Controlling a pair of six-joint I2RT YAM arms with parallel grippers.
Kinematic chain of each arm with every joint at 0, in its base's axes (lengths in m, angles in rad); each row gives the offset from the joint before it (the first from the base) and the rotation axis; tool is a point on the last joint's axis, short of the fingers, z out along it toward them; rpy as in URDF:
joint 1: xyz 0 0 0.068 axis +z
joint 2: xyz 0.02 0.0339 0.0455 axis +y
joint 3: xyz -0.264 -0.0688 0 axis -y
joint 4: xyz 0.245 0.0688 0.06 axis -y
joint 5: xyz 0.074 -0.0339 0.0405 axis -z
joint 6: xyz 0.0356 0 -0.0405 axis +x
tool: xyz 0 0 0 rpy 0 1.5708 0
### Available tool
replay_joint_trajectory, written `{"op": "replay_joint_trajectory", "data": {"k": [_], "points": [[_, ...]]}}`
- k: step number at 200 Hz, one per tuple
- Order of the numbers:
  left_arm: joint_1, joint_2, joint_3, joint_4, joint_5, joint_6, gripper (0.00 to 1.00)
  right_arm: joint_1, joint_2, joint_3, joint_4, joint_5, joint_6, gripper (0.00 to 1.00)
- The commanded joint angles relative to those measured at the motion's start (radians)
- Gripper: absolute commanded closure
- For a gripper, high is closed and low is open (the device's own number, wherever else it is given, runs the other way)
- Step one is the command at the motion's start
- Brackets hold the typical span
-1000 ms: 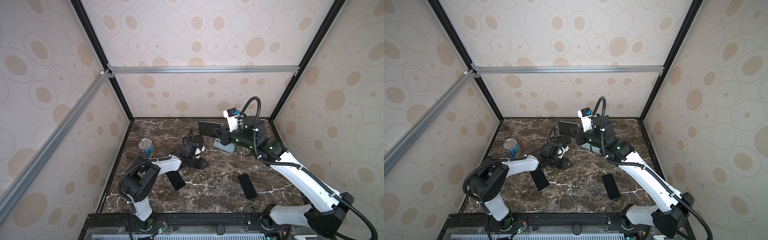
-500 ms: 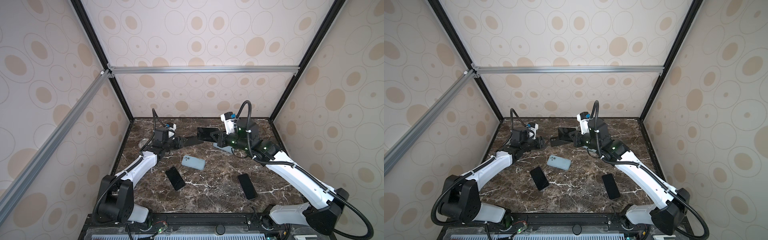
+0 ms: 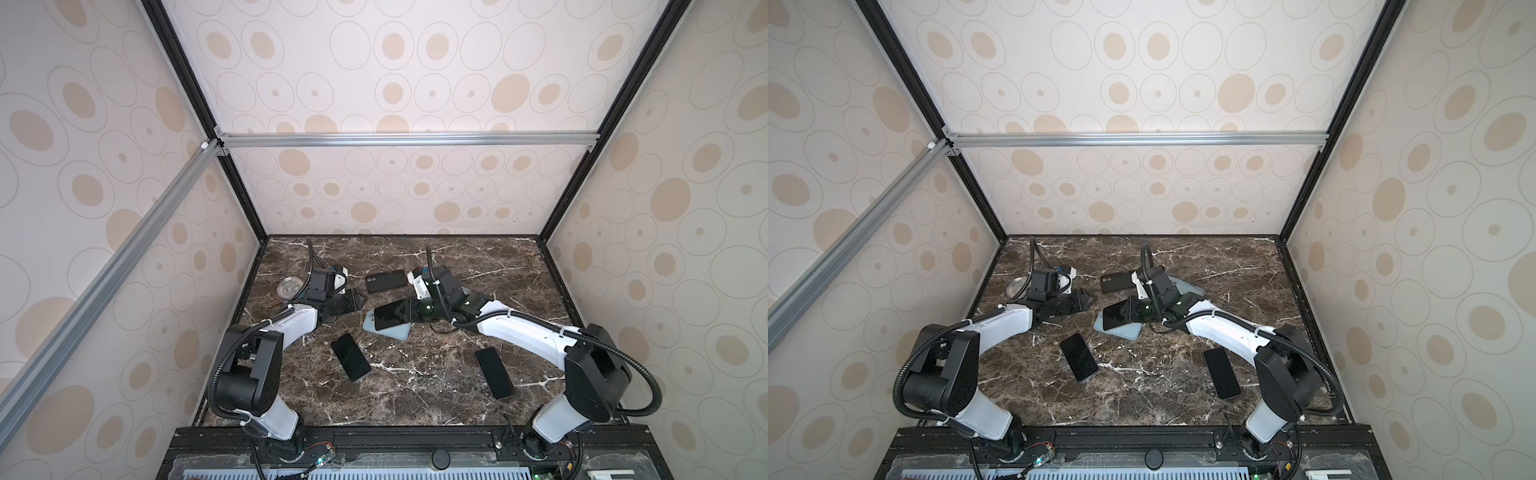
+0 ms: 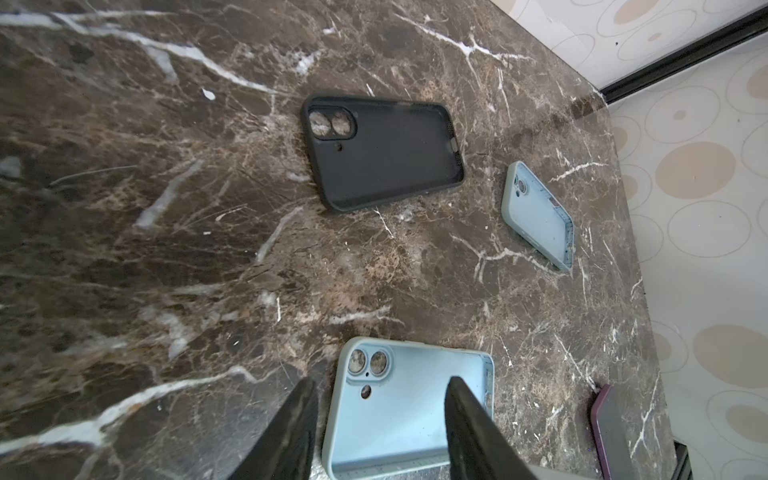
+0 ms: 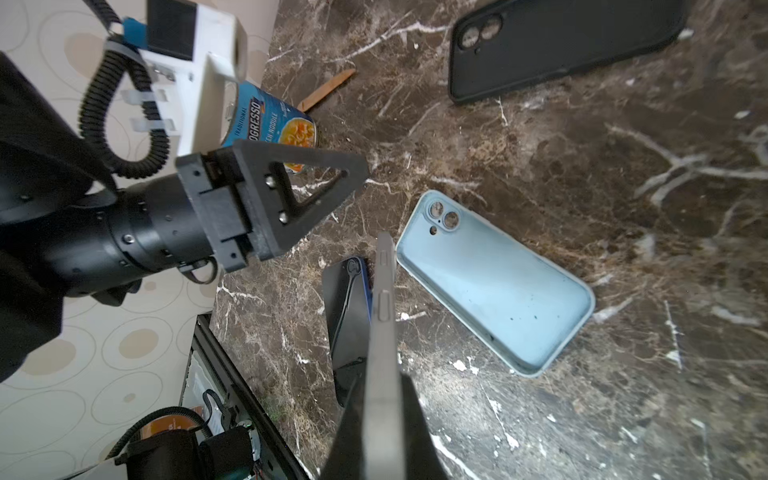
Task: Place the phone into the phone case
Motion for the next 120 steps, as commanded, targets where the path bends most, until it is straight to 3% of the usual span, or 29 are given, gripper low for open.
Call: {"op": "replay_joint_trajectory", "data": {"k": [1, 80, 120], "points": [[0.009, -0.004, -0.001, 0.052, 0.026, -0.025, 0.5, 0.005, 0.01, -0.025, 0.131, -0.01, 0.066, 1.0], [0.009, 0.008, 0.001, 0.025, -0.04, 0.009, 0.5, -0.002, 0.079, -0.074, 0.18, -0.029, 0.082, 1.0], [0.01, 0.025, 0.0, 0.02, -0.031, 0.005, 0.5, -0.047, 0.097, -0.083, 0.148, -0.104, 0.081, 1.0]]}}
